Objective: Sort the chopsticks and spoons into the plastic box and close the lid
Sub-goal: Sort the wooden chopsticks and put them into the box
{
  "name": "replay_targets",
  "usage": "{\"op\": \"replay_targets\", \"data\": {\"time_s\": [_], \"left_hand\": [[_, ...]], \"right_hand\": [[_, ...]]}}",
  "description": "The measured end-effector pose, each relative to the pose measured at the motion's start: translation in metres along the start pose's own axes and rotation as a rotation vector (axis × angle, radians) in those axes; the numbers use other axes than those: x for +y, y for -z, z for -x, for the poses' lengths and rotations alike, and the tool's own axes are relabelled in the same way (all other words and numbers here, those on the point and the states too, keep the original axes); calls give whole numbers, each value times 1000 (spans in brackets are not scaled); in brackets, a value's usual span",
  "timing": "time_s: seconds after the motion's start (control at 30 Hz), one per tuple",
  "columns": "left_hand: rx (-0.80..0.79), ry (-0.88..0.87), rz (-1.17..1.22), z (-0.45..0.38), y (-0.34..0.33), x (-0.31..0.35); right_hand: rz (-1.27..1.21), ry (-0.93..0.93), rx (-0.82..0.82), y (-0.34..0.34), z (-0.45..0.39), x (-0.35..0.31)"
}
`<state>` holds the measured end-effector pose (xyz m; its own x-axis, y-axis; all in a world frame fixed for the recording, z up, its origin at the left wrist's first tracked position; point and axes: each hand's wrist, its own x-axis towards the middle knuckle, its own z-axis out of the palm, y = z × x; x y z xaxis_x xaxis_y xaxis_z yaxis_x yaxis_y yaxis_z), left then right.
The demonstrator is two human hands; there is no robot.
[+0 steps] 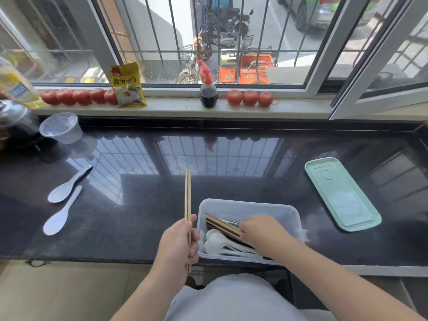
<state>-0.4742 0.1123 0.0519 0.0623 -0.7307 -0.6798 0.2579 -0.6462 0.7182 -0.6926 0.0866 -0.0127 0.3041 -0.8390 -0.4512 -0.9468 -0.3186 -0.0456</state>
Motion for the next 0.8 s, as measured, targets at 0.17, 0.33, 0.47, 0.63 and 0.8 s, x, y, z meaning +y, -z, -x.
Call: {"op": "replay_targets", "data": {"time_s": [0.17, 0.33, 0.47, 0.63, 0.8], "left_hand": [[-14, 2, -23, 4, 0, -1], [-39, 15, -19, 8, -2, 2], [-135, 2, -28, 10, -8, 3], [-445, 48, -119, 18, -29, -2], [-308, 3, -162, 13, -29, -5]], "right_hand": [[20, -20, 4, -14, -9, 0], [-159, -110, 25, -9, 4, 6], [-671, -232, 198, 16, 22, -6], [-1538, -162, 132, 64, 47, -54], [-1685, -397, 422, 68, 47, -28]]}}
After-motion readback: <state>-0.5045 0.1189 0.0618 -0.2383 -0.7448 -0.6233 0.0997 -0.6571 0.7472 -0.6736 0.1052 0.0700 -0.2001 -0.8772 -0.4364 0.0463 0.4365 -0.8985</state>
